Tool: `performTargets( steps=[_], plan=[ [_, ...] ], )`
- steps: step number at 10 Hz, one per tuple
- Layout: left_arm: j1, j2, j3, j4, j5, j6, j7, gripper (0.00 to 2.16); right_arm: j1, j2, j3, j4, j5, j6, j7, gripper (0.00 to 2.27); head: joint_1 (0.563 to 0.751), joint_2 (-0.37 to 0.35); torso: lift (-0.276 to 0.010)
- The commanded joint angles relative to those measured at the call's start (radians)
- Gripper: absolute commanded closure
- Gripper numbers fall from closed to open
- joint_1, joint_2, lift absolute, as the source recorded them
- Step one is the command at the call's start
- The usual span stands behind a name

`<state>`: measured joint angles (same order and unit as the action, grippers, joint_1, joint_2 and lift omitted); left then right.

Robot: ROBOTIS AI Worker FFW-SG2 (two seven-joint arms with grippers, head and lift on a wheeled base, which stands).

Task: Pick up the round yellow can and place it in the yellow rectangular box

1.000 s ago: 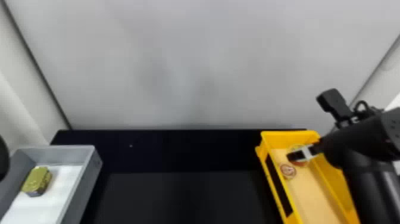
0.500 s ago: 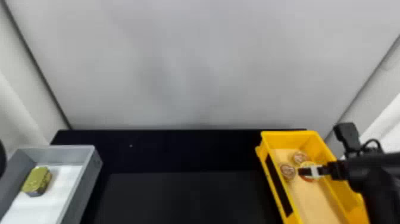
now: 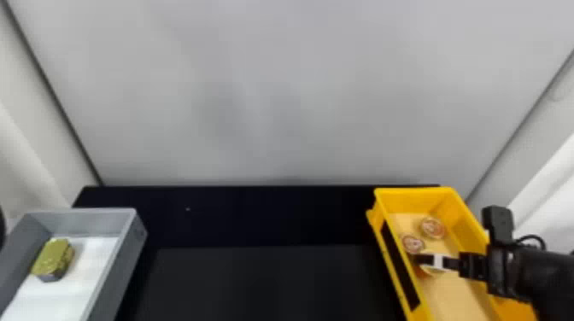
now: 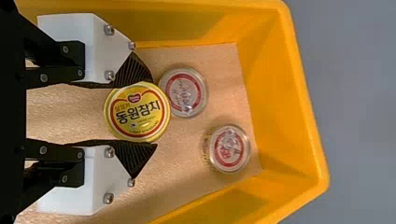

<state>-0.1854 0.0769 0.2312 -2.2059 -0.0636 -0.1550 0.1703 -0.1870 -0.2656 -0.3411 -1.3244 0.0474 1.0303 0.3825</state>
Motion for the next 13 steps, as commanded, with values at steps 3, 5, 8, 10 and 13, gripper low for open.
performTargets(
  steps=[3, 5, 8, 10, 13],
  plan=[
    [0.000, -0.002, 0.001, 0.000, -0.001, -0.001, 0.000, 0.11, 0.055, 0.003, 0.001, -0.142, -0.018, 0.107, -0.037, 0.75, 0.694, -0.078, -0.001],
    [0.000, -0.002, 0.001, 0.000, -0.001, 0.000, 0.000, 0.11, 0.072, 0.003, 0.001, -0.154, -0.020, 0.125, -0.036, 0.75, 0.694, -0.078, -0.001],
    [0.000, -0.002, -0.001, -0.001, -0.002, 0.002, 0.000, 0.11, 0.100, 0.008, -0.013, -0.167, -0.024, 0.130, -0.036, 0.73, 0.694, -0.078, -0.001],
    [0.000, -0.003, -0.001, -0.001, -0.002, 0.002, 0.000, 0.11, 0.110, 0.003, -0.018, -0.176, -0.040, 0.107, -0.028, 0.32, 0.694, -0.078, -0.001],
    [0.003, -0.005, 0.004, -0.003, -0.002, 0.005, 0.000, 0.11, 0.144, 0.000, -0.021, -0.283, -0.040, 0.108, -0.043, 0.08, 0.694, -0.078, -0.001]
  ],
)
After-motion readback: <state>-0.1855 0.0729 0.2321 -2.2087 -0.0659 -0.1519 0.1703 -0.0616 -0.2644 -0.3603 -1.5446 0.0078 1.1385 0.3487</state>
